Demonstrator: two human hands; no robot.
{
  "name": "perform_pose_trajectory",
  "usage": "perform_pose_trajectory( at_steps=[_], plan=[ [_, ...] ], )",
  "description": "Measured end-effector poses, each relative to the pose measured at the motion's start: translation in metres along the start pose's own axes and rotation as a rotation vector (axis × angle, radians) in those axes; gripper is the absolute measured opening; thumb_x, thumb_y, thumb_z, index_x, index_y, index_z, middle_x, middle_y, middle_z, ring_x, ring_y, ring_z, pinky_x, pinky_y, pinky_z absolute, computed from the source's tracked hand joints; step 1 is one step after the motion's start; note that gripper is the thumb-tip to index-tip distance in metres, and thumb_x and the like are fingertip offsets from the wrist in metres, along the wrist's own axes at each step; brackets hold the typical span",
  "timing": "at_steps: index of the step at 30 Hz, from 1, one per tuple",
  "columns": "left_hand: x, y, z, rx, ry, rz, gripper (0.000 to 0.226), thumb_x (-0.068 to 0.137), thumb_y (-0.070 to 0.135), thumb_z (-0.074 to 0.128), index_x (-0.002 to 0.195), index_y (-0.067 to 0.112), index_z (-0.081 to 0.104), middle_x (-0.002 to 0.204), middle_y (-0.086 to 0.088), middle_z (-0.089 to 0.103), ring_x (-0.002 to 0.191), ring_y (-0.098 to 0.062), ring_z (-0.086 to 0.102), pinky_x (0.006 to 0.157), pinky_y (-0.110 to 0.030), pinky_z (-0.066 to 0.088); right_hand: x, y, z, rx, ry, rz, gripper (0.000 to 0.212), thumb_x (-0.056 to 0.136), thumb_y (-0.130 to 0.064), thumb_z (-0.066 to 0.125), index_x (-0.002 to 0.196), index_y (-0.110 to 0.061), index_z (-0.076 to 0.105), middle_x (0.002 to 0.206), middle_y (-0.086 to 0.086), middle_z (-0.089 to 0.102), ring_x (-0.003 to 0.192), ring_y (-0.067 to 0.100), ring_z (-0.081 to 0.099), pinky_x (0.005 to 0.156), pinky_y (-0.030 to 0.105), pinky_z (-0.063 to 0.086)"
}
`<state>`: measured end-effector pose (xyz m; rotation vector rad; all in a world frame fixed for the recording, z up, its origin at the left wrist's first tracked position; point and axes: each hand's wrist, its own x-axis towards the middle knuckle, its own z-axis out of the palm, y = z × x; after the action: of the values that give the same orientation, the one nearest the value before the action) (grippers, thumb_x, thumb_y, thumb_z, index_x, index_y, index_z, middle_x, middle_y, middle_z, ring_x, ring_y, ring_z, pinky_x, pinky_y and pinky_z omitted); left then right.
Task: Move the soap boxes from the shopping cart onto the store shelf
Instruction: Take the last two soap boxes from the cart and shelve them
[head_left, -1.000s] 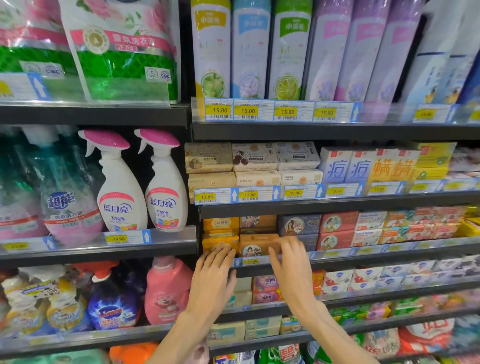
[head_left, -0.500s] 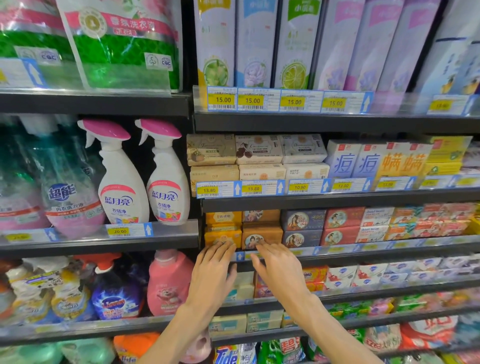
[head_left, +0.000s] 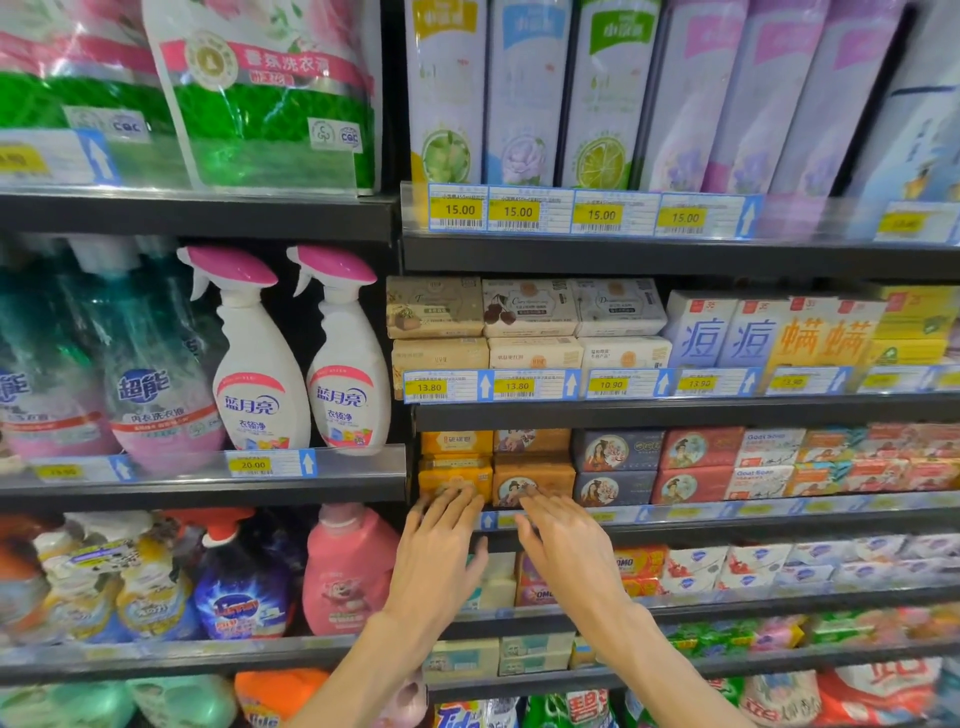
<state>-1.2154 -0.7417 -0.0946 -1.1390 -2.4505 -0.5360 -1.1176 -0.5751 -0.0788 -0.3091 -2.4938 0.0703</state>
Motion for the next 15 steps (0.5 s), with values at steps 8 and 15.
perform_pose_trajectory(
  at_steps=[8,15],
  plan=[
    [-0.013,0.002,-0.014,-0.032,-0.002,0.031,0.049,0.093,0.037,0.053,0.141,0.027,0.053,0.151,0.009,0.049,0.142,-0.010,0.040,0.120,-0.036,0.032,-0.007,-0.010,-0.009,0.075,0.056,-0.007,0.027,0.096,-0.032,0.058,0.117,-0.023,0.073,0.119,-0.006,0.072,0.113,0.004,0.065,0.105,0.025,0.046],
    [-0.064,0.000,-0.032,-0.092,0.038,-0.072,0.052,0.095,0.031,0.056,0.146,0.027,0.049,0.151,0.011,0.047,0.143,-0.008,0.039,0.121,-0.037,0.032,-0.021,-0.050,-0.011,0.238,0.047,-0.202,0.028,0.091,-0.028,0.068,0.118,-0.021,0.072,0.122,-0.005,0.071,0.118,0.009,0.063,0.104,0.032,0.050]
  ],
)
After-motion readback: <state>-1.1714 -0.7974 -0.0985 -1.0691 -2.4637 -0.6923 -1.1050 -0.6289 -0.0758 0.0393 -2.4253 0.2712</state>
